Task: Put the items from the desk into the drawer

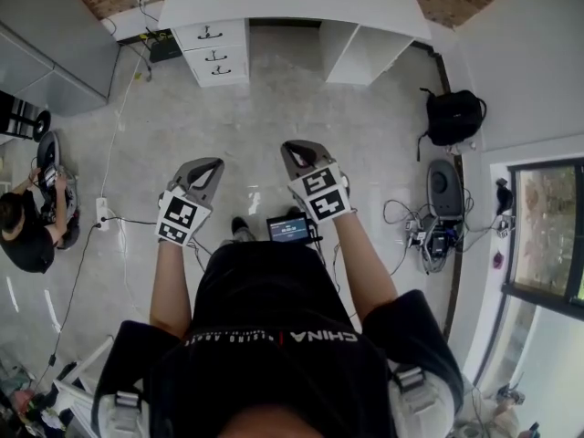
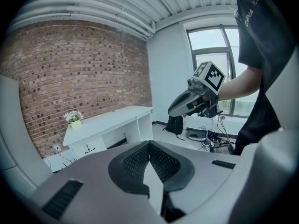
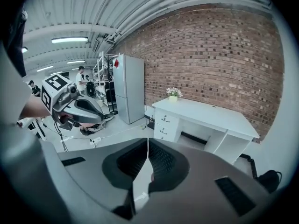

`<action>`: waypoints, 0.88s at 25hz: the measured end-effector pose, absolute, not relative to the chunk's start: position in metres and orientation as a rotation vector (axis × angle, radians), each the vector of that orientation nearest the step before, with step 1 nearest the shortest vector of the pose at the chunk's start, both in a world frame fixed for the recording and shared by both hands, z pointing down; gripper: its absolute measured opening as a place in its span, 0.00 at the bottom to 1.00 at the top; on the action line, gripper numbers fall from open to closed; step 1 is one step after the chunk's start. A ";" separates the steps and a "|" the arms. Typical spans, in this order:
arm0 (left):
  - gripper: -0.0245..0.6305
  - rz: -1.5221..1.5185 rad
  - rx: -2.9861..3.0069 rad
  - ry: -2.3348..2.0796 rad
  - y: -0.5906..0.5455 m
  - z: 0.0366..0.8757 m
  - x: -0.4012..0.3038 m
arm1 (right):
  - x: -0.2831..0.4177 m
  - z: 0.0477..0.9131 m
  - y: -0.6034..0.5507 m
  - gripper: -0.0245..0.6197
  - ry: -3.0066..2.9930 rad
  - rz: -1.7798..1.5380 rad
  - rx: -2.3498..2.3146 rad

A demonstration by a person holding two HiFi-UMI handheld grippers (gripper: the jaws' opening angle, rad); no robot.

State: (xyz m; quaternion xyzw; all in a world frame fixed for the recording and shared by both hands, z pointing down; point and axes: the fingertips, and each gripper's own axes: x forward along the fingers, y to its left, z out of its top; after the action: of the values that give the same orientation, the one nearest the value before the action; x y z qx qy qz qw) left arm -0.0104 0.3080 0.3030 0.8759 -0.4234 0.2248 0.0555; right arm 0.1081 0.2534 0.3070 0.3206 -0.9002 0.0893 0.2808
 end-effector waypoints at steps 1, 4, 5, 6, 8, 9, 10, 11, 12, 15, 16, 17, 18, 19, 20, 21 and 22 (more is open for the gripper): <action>0.06 0.660 2.660 -1.279 0.306 0.301 -0.002 | 0.114 0.309 0.251 0.07 -2.416 0.254 0.863; 0.06 0.582 2.656 -1.283 0.297 0.291 0.013 | 0.121 0.307 0.243 0.07 -2.440 0.281 0.863; 0.06 0.582 2.654 -1.290 0.293 0.290 0.015 | 0.121 0.306 0.240 0.07 -2.449 0.278 0.858; 0.06 0.597 2.652 -1.297 0.290 0.290 0.015 | 0.121 0.304 0.237 0.07 -2.458 0.269 0.853; 0.06 0.617 2.658 -1.317 0.283 0.287 0.016 | 0.120 0.300 0.230 0.07 -2.473 0.247 0.848; 0.06 0.615 2.663 -1.331 0.280 0.283 0.016 | 0.119 0.298 0.227 0.06 -2.480 0.237 0.848; 0.06 0.617 2.666 -1.347 0.277 0.280 0.016 | 0.117 0.295 0.224 0.06 -2.486 0.225 0.849; 0.06 0.622 2.667 -1.363 0.274 0.279 0.014 | 0.116 0.292 0.221 0.06 -2.490 0.212 0.848; 0.06 0.629 2.665 -1.376 0.271 0.278 0.012 | 0.113 0.289 0.219 0.06 -2.495 0.198 0.846; 0.06 0.630 2.655 -1.394 0.263 0.278 0.010 | 0.109 0.282 0.214 0.06 -2.507 0.171 0.833; 0.06 0.620 2.651 -1.396 0.261 0.278 0.011 | 0.108 0.280 0.213 0.06 -2.508 0.167 0.830; 0.06 0.609 2.650 -1.394 0.260 0.278 0.012 | 0.107 0.279 0.212 0.06 -2.508 0.164 0.829; 0.06 0.600 2.651 -1.388 0.259 0.278 0.015 | 0.107 0.278 0.210 0.06 -2.509 0.161 0.830; 0.06 0.596 2.653 -1.379 0.259 0.278 0.018 | 0.106 0.277 0.209 0.06 -2.509 0.159 0.831; 0.06 0.596 2.658 -1.369 0.258 0.278 0.020 | 0.106 0.276 0.208 0.06 -2.509 0.157 0.832; 0.06 0.598 2.663 -1.361 0.257 0.278 0.023 | 0.106 0.276 0.207 0.06 -2.508 0.154 0.835; 0.06 0.599 2.667 -1.355 0.256 0.278 0.024 | 0.107 0.276 0.206 0.06 -2.506 0.153 0.838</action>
State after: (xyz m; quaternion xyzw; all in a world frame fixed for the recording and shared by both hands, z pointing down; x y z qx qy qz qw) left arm 0.0239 0.2564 0.2784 0.8733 -0.4438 0.1960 0.0452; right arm 0.1066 0.2057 0.2755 0.3070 -0.9180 0.0560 0.2447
